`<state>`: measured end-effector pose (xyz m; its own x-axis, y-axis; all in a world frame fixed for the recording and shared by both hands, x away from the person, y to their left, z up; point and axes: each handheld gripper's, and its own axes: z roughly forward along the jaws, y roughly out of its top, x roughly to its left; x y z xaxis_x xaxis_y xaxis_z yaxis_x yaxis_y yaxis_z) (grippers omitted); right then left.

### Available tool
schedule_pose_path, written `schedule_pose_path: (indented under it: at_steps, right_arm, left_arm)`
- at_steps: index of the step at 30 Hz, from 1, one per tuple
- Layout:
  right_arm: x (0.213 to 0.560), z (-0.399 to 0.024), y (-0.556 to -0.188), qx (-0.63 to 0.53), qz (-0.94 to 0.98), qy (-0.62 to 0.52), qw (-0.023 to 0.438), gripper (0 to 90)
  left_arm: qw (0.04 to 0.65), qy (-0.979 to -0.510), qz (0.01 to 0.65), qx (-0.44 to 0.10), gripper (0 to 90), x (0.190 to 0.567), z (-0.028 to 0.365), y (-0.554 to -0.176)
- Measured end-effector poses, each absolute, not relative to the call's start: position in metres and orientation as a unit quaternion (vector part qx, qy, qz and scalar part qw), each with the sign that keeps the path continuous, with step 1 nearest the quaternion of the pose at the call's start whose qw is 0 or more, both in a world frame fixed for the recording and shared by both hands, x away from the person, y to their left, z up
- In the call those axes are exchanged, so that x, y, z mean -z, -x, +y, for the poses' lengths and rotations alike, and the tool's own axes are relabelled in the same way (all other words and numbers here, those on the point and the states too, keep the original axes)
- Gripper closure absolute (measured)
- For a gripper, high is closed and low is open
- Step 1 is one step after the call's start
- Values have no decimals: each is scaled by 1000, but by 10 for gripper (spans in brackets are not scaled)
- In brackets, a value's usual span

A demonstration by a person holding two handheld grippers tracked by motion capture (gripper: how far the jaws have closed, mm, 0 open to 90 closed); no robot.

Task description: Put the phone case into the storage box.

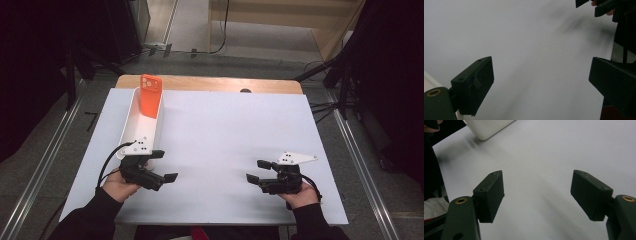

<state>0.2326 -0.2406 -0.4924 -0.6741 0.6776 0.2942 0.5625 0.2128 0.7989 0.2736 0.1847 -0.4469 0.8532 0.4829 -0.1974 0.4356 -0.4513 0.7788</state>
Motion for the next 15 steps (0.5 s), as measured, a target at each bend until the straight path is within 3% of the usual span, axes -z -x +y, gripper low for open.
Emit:
schedule_pose_path:
  at_steps: [15]
  right_arm:
    - [492, -240, -232, -483, 778, -398, 60, 255]
  left_arm:
    - [444, -857, 260, -16, 61, 456, 184, -262]
